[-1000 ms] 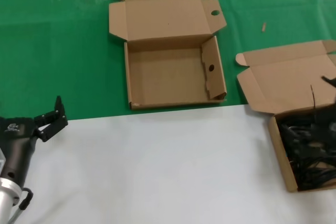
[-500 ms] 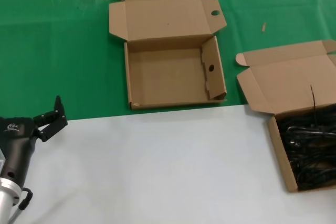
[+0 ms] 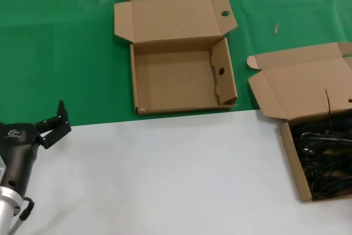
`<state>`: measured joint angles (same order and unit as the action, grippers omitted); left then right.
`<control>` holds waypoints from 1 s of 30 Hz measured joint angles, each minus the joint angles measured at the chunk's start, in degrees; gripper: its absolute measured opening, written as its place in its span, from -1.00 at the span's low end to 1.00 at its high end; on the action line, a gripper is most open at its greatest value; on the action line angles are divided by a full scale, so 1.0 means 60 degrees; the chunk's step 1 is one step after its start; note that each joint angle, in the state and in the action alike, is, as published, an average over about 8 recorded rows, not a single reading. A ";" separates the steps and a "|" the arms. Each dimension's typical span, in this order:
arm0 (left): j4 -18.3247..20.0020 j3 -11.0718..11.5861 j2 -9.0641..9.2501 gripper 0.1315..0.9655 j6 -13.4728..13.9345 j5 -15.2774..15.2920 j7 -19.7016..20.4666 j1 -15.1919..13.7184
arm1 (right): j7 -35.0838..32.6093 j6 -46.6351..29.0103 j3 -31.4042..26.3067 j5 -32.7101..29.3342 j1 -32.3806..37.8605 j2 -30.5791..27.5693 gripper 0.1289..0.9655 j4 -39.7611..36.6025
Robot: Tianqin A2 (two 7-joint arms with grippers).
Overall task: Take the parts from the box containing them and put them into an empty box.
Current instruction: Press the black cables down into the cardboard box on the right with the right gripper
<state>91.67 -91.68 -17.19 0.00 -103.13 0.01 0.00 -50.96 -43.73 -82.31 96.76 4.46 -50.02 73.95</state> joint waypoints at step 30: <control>0.0000 0.0000 0.0000 1.00 0.0000 0.0002 0.0004 0.0000 | 0.0502 0.0713 -0.1395 0.0123 0.0797 -0.0022 0.45 -0.0343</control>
<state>91.67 -91.68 -17.19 0.00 -103.11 0.03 0.00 -47.95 -39.45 -90.68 97.49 9.25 -50.15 71.89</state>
